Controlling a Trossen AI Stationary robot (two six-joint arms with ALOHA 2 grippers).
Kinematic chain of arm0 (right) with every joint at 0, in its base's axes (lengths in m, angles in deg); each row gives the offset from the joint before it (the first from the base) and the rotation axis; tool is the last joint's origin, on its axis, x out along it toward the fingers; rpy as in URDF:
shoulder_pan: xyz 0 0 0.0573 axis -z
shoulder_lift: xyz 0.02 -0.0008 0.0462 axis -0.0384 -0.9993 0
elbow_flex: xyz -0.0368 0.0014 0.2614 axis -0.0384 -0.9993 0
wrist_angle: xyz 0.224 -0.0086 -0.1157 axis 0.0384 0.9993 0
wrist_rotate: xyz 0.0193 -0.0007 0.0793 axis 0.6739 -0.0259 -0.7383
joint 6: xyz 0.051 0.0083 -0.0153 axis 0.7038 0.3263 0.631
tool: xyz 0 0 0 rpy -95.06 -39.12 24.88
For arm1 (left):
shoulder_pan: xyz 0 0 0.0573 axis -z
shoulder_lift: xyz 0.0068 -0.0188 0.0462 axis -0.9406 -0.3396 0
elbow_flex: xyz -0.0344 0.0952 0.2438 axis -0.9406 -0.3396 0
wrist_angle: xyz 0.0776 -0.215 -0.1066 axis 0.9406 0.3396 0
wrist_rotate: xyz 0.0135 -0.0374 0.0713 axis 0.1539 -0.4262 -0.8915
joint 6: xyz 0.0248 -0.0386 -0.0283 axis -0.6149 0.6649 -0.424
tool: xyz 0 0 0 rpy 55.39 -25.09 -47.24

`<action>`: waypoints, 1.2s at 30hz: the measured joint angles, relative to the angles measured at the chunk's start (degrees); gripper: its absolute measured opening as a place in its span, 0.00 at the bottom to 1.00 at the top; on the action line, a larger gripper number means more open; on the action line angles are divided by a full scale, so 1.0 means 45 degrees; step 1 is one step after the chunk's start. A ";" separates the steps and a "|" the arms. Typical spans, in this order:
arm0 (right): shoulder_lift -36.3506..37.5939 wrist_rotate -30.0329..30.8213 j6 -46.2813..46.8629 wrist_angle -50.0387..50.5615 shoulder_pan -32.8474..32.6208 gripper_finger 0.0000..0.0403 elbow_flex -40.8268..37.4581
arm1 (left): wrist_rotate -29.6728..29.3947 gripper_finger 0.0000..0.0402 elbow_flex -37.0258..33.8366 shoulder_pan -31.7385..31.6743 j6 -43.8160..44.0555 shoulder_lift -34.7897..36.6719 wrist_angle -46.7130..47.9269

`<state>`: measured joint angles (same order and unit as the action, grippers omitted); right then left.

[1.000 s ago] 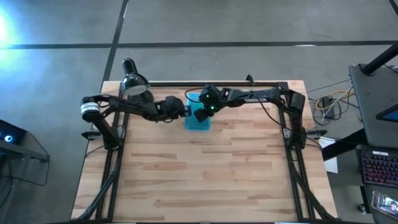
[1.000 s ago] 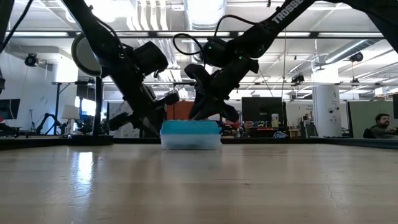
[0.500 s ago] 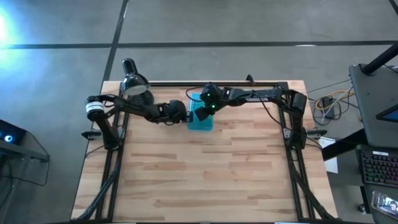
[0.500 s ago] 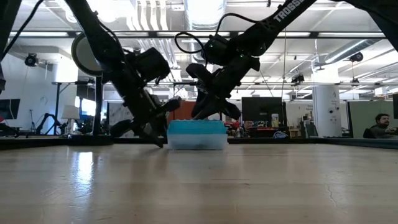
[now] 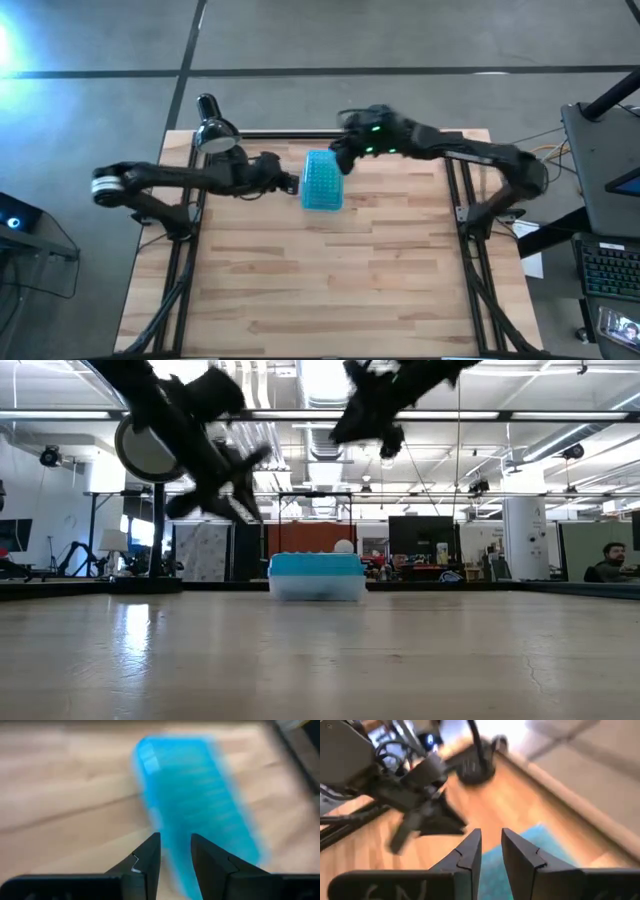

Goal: Pick & place school supplies into a supply box
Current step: Return to Home Position

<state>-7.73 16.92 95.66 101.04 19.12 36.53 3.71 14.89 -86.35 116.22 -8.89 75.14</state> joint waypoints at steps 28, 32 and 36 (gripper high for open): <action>1.0842 -0.0844 0.0906 -0.2998 -0.0933 0.17 -0.8588 | -0.1145 0.23 -0.6687 0.6271 -0.3345 1.0403 -0.5941; 1.2196 -0.0812 0.1507 -0.3999 -0.0903 0.17 -1.0555 | -0.0613 0.23 -0.7678 0.5676 -0.3348 1.1240 -0.6285; 1.3562 -0.0905 0.1813 -0.6273 -0.0908 0.17 -1.2358 | 0.0694 0.23 -0.8339 0.4923 -0.3296 1.2040 -0.6361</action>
<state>53.30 12.85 103.81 72.81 15.03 -19.08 6.83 -22.64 -64.20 101.39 45.29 46.52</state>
